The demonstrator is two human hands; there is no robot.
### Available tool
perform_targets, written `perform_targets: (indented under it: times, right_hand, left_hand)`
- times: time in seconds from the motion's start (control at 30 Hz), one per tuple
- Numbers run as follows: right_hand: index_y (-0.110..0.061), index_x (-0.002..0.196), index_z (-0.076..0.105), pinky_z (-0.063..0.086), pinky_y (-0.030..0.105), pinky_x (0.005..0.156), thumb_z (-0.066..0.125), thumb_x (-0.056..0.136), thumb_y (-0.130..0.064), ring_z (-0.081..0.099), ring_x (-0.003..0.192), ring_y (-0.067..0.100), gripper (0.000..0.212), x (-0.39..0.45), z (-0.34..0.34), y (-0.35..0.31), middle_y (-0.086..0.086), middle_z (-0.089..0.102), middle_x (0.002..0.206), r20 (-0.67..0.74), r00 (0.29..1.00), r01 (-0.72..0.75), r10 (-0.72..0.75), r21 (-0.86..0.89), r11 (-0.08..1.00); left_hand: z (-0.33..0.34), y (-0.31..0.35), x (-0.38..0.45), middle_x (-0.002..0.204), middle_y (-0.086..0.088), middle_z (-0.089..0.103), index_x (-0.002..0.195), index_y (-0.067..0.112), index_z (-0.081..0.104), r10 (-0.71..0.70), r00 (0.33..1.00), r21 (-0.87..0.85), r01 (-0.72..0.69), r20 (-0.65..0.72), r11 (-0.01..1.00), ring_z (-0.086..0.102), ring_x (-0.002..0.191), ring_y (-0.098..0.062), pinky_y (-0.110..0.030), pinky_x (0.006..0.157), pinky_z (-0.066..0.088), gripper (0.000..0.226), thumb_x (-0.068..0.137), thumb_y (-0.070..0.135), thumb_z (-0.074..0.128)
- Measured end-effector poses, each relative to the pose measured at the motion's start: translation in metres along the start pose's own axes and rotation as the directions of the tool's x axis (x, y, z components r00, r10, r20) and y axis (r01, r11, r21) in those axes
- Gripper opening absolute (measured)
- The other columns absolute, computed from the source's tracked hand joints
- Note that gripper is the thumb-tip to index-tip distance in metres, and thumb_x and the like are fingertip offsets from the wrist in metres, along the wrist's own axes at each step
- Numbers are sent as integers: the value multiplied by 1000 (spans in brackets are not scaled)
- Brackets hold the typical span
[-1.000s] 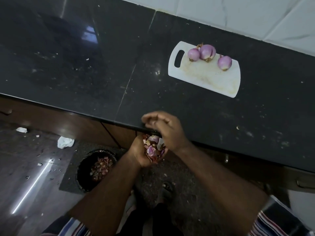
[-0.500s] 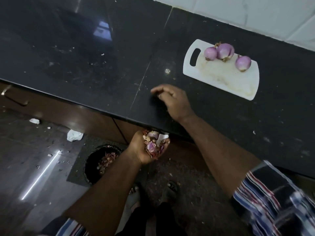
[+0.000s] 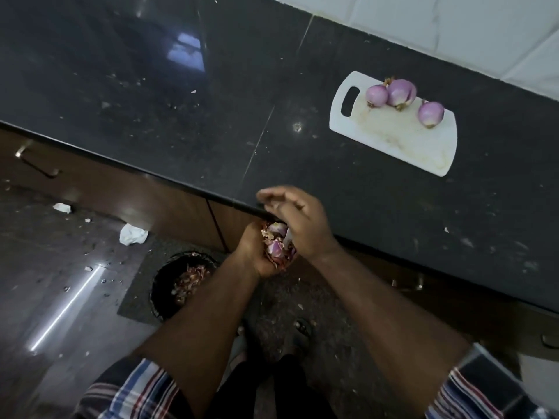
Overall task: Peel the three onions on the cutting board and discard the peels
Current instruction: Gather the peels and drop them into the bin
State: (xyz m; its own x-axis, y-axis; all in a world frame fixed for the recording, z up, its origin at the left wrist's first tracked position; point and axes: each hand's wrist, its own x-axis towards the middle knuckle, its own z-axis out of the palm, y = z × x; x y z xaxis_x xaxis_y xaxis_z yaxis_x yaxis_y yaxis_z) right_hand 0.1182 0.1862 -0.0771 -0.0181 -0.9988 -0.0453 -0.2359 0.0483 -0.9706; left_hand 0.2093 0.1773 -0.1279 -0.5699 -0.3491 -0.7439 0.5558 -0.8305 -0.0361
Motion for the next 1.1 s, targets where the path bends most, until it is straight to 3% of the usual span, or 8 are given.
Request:
perform_targets:
  times: [0.23, 0.43, 0.53, 0.63, 0.73, 0.83, 1.0, 1.1]
  right_hand:
    - [-13, 108, 74, 52, 36, 94, 52, 87, -24, 59, 95, -3, 32, 11, -109, 27, -8, 68, 105, -501, 864, -167, -48, -374, 912]
    - [-8, 106, 74, 52, 23, 90, 56, 83, -11, 68, 100, 5, 29, -26, -4, 13, 0, 74, 105, -201, 978, 39, -49, -55, 998]
    - [-11, 102, 76, 50, 22, 95, 58, 84, -7, 66, 106, 3, 26, -56, 23, 21, -3, 74, 108, -251, 960, 92, -127, -148, 985]
    - [-11, 100, 76, 47, 21, 99, 57, 85, -7, 64, 111, 1, 25, -61, 49, 25, -5, 73, 110, -314, 934, 123, -168, -158, 980]
    - [-7, 98, 76, 53, 23, 90, 53, 86, 2, 69, 102, 8, 27, -62, 75, 19, -3, 75, 102, -359, 925, -34, 121, 240, 970]
    - [2, 98, 74, 56, 30, 87, 49, 89, 7, 71, 100, 21, 27, -56, 96, 25, 10, 76, 98, -301, 876, -144, 376, 581, 801]
    - [-6, 92, 75, 56, 30, 81, 47, 84, -6, 72, 97, 22, 29, -61, 150, 52, 10, 76, 98, -180, 843, -288, 507, 645, 708]
    - [-11, 88, 75, 55, 29, 79, 47, 79, -13, 73, 93, 18, 30, -61, 192, 83, 8, 77, 95, -115, 797, -384, 593, 662, 644]
  left_hand:
    - [-5, 1, 6, 85, -6, 72, 88, 11, 70, 97, 995, 126, -94, -15, 988, 66, 77, -22, -33, 68, 60, 37, 97, 31, 39]
    - [-2, -6, -4, 90, -9, 68, 90, 7, 67, 122, 991, 62, -126, 61, 990, 66, 85, -21, -29, 82, 56, 25, 83, 12, 43]
    - [-12, -15, -19, 65, -9, 65, 67, 7, 65, 204, 973, 35, -208, 107, 977, 69, 60, -20, -25, 54, 58, 42, 97, 18, 38]
    - [-32, -24, -28, 63, -5, 63, 66, 10, 68, 319, 943, -37, -317, 99, 948, 67, 59, -16, -22, 54, 55, 52, 102, 21, 32]
    - [-52, -27, -34, 67, -11, 65, 65, 5, 69, 433, 900, -103, -426, 46, 899, 69, 65, -21, -24, 62, 57, 52, 97, 17, 29]
    - [-74, -26, -39, 80, -14, 67, 78, 3, 69, 522, 852, -170, -522, -44, 836, 69, 79, -24, -31, 80, 55, 47, 98, 20, 30]
    - [-131, -7, -41, 105, -16, 66, 114, 6, 63, 602, 765, -230, -644, -230, 730, 67, 95, -27, -36, 91, 53, 29, 91, 18, 52]
    - [-177, 8, -34, 97, -16, 70, 101, 7, 68, 621, 715, -190, -691, -322, 698, 71, 86, -28, -37, 82, 57, 19, 92, 15, 53]
